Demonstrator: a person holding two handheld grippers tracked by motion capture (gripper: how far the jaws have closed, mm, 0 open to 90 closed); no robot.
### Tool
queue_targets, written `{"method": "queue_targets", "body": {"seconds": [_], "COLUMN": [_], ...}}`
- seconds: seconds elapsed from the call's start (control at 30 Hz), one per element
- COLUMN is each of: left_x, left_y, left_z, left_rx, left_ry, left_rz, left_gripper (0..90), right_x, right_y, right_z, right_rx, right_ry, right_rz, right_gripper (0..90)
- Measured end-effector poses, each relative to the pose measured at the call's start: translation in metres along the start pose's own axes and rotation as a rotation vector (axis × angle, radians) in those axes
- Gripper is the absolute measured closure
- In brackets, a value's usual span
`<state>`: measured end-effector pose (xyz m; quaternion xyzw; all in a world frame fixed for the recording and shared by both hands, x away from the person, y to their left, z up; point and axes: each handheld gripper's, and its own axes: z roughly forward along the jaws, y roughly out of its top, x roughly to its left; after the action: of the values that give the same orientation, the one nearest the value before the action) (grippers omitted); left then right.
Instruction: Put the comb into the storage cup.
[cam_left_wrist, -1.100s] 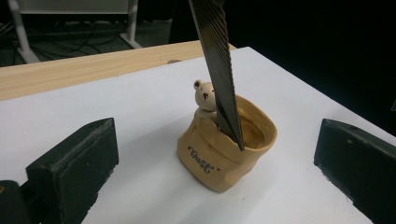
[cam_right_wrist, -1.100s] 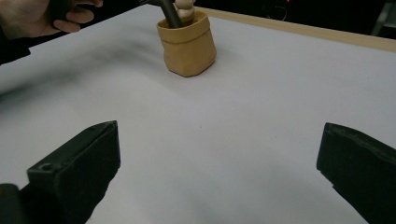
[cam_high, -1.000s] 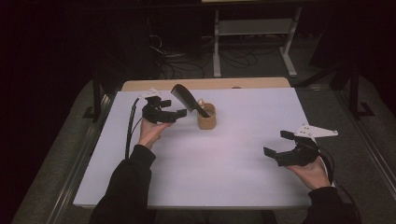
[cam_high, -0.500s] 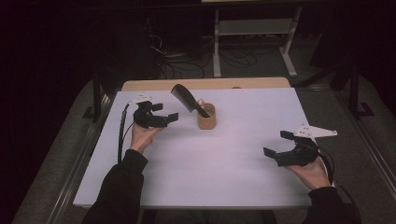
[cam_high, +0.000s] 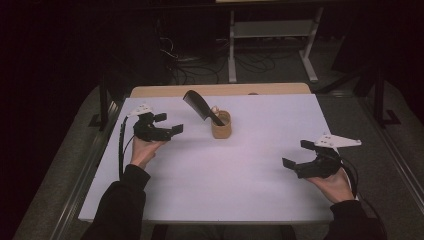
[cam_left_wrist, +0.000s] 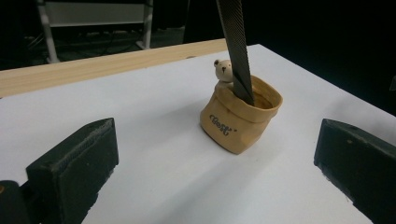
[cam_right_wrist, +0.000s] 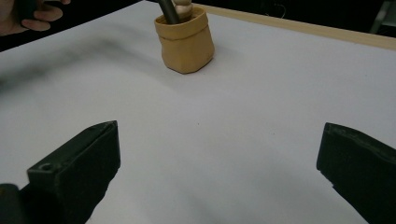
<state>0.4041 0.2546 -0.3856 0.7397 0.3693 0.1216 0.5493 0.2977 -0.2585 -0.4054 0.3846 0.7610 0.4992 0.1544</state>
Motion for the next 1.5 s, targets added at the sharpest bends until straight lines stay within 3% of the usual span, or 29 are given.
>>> {"method": "queue_targets", "body": {"seconds": [0.5,0.73,1.07,1.5], "left_x": [-0.003,-0.002,-0.001,0.005], "left_y": [-0.006,-0.01,-0.018,-0.037], "left_z": [-0.029,-0.042,-0.055,-0.074], "left_rx": [-0.01,-0.039,-0.068,-0.065], "left_ry": [0.004,0.02,0.02,0.041], "left_rz": [0.033,0.046,0.03,0.008], "left_gripper": [0.0,0.0,0.0,0.0], "right_x": [0.001,0.0,0.0,-0.001], "right_y": [0.0,-0.001,-0.001,-0.003], "right_z": [0.001,-0.001,-0.002,-0.003], "right_rx": [0.003,0.003,0.003,0.001], "right_ry": [-0.005,-0.008,-0.011,-0.013], "right_rz": [-0.008,-0.005,-0.006,-0.006], "right_gripper": [0.0,0.0,0.0,0.0]}}
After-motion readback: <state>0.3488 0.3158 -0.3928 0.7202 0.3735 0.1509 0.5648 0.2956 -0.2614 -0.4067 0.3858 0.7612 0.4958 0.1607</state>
